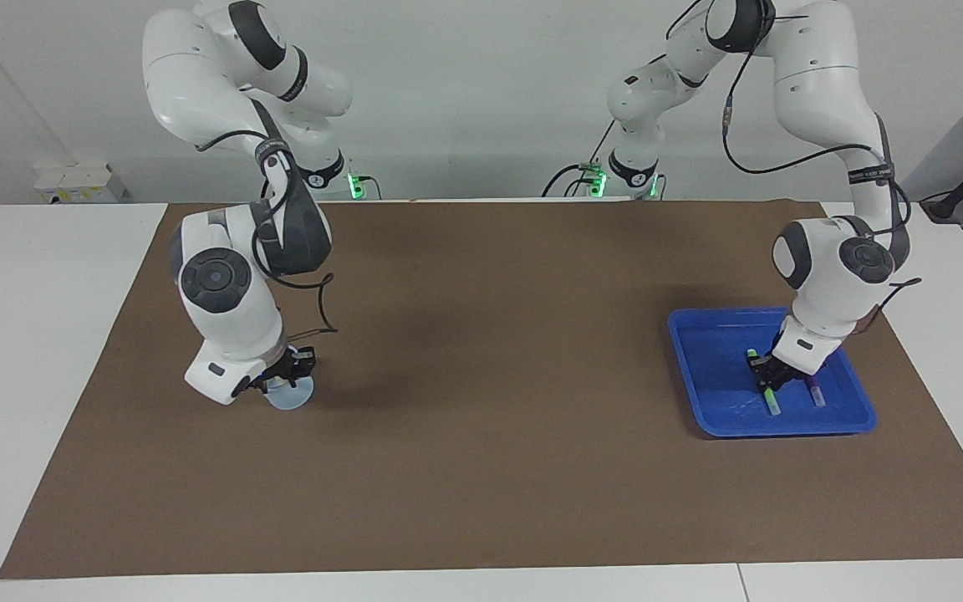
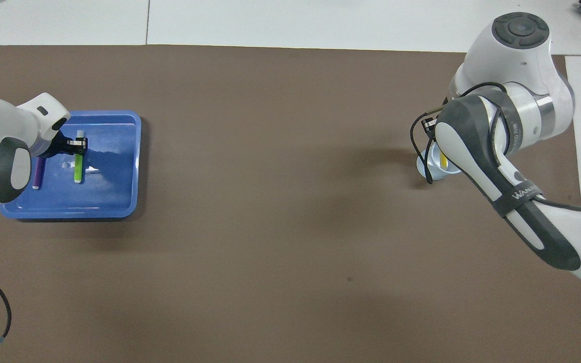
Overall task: Right arm passes pens to left for tray arrangement
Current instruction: 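Grasp the yellow pen in the cup with the right gripper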
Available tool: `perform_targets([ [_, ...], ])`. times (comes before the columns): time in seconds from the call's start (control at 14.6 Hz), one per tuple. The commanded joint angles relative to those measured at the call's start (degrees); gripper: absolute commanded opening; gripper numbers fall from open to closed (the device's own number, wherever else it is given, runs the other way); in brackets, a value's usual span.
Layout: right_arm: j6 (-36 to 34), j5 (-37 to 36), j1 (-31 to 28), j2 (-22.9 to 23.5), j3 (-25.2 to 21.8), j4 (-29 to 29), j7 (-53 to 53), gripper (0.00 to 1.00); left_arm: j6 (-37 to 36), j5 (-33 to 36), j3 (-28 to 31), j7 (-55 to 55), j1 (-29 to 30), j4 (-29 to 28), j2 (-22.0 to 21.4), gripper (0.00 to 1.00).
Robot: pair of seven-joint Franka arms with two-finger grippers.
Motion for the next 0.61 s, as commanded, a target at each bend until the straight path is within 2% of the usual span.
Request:
perform_targets([
  [0.0,-0.6,-1.2,-0.2,0.3,0.6,-0.6,-0.8,0.37,1.0,1.1,-0.3,0.3,0.7,-0.7,-0.4,0.28],
  [0.27,-0.4,-1.2,-0.3,0.3,0.6,-0.8,-0.8,0.33,1.3,1.0,-0.3,0.3,0.7,-0.7,-0.4,0.34],
  [0.48,-0.6,-1.2,-0.3,0.3,0.6,-0.8,-0.8,0.23,0.8,1.0,-0.3,0.3,0.6,-0.4,-0.4,0.36],
  [0.55,-0.6,-1.2,-0.3,0.2,0.6,-0.8,-0.8,0.17,0.8,1.0,-0.3,0.2,0.6,-0.2,-0.4,0.39],
])
